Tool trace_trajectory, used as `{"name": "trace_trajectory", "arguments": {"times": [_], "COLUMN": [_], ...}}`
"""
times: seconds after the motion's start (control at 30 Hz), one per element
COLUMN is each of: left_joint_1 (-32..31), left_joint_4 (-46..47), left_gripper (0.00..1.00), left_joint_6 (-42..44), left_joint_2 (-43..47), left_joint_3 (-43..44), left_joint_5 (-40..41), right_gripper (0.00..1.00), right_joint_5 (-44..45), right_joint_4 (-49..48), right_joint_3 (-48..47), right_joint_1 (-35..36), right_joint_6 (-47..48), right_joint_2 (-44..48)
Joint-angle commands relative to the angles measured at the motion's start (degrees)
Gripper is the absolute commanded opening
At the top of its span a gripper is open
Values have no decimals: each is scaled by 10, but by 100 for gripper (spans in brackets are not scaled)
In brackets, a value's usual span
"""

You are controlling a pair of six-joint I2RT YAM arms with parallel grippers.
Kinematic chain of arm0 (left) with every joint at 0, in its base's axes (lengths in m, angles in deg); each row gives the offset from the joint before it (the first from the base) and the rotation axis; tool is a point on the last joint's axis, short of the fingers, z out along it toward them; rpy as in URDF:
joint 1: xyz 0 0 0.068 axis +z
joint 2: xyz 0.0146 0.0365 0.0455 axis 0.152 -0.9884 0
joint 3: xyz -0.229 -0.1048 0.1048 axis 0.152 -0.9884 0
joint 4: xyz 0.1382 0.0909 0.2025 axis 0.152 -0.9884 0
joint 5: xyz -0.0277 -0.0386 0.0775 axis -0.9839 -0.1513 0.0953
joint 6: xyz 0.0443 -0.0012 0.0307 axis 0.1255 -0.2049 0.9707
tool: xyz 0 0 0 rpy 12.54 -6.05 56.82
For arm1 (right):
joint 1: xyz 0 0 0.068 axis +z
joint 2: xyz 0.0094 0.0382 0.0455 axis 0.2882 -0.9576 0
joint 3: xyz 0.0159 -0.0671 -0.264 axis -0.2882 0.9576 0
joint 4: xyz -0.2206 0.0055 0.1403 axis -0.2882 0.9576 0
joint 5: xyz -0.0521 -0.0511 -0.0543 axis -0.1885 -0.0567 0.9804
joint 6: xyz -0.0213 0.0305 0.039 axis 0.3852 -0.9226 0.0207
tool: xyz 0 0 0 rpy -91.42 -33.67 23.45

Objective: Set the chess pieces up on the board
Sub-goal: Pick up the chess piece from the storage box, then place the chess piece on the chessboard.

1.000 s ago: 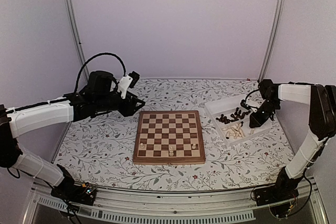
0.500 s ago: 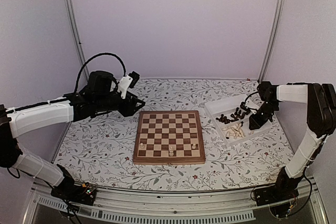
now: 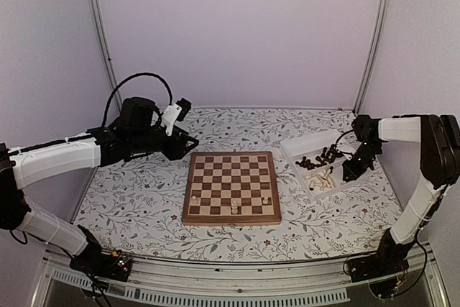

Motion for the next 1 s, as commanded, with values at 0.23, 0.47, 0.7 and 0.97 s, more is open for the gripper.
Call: {"name": "trace_trajectory", "arguments": {"times": [0.23, 0.47, 0.7, 0.97], "left_joint_1": [7, 7, 7, 9], "left_joint_4": [-8, -10, -14, -15], "left_gripper": [51, 51, 51, 51], "left_joint_6": [-1, 1, 3, 6], "left_joint_2": [4, 4, 7, 13], "left_joint_3": [9, 9, 9, 9], "left_joint_5": [-8, -7, 0, 15], "right_gripper": [6, 6, 6, 6], "right_joint_5": [-20, -41, -64, -66], "right_joint_4": [90, 117, 141, 177], "right_joint_3": [-107, -144, -195, -268], "right_joint_1": [4, 76, 217, 352], "right_joint_6": [-4, -4, -1, 18], "right_joint_2": [55, 60, 24, -57]}}
